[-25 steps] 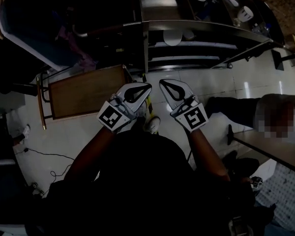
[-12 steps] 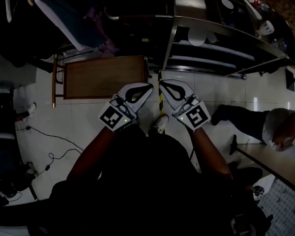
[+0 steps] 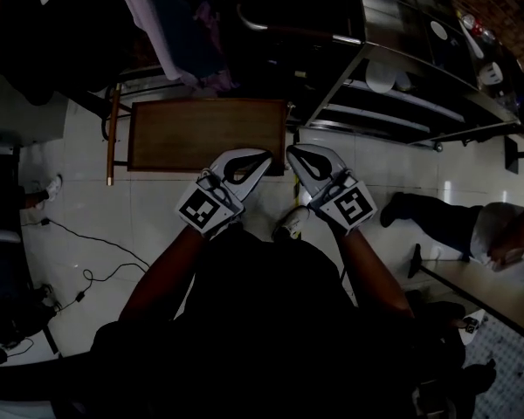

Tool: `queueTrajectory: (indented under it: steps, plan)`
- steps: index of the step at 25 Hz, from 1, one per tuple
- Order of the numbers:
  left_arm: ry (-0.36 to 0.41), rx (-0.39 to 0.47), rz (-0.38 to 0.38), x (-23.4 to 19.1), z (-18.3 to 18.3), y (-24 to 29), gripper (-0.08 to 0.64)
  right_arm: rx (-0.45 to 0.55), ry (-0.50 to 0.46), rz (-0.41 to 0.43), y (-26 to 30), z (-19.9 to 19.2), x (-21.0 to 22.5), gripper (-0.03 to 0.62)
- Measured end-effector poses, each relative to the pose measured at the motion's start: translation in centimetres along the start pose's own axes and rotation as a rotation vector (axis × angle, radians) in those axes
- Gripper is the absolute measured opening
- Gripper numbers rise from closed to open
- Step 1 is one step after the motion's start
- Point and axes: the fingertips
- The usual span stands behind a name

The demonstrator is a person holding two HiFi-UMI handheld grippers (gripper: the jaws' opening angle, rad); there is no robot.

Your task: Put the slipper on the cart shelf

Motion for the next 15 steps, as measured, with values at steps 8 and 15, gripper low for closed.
queueTrajectory:
  steps: [8, 15]
  plan:
    - [-0.001, 0.007, -0.048, -5.2, -0.3, -7.0, 0.000, 0.039, 0.057, -0.049, 7.6, 1.5, -3.9, 0.000]
    - [0.005, 0.010, -0.068, -6.9, -0.1, -9.6, 0.000, 0.031, 0.018, -0.053, 10.6, 2.4, -7.0, 0.000]
Point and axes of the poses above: the fingertips, and each gripper's own axes: y forward along the fingers, x to its right, z out of its top, and after that the axes turned 3 degrees about -x, right-handed
